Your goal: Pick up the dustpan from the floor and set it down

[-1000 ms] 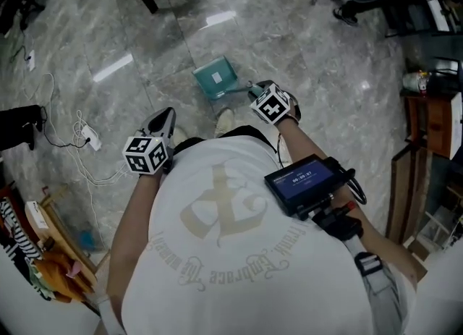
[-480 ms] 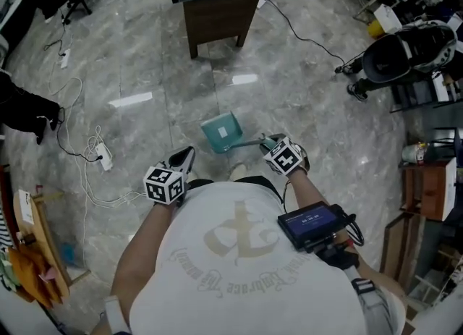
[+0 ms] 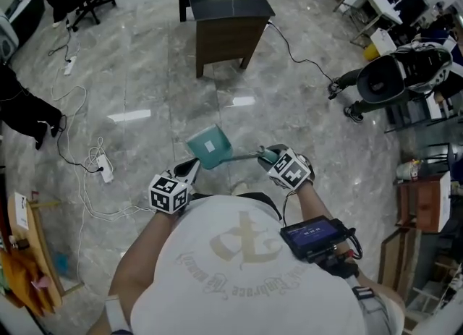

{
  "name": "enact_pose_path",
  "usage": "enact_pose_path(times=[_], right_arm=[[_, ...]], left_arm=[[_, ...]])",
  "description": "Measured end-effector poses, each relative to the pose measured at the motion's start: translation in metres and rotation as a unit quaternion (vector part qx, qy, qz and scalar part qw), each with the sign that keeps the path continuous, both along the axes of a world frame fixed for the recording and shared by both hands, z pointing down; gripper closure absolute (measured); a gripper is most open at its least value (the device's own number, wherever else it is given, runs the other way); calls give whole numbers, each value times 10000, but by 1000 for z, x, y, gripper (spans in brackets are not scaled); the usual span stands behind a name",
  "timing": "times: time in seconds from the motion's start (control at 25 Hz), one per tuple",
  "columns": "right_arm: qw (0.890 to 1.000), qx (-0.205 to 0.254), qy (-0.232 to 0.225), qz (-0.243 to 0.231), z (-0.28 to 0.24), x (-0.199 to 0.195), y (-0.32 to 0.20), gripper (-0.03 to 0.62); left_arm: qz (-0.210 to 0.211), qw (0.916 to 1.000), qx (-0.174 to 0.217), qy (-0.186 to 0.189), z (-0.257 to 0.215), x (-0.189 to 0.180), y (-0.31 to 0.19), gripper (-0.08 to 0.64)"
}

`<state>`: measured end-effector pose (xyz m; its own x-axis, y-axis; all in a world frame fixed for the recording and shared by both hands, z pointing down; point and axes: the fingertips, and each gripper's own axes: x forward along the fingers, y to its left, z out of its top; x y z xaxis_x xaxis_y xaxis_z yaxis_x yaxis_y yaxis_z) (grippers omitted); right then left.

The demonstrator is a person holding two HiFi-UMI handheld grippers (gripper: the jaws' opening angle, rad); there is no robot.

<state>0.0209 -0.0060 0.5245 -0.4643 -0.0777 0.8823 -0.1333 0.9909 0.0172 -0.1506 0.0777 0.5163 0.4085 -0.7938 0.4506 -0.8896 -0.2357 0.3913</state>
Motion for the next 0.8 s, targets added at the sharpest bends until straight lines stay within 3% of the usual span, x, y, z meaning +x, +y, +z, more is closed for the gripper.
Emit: enact_pose_path(times=[0.36,0.8], right_arm=[[9999,27,-90,64,-32,-19,21,512],[9987,192,32,463,-25,-50,16,512]], left_arm=[[162,9999,2,19,6,-17,15,548],[311,9994,-57,170,11,-47,7,548]])
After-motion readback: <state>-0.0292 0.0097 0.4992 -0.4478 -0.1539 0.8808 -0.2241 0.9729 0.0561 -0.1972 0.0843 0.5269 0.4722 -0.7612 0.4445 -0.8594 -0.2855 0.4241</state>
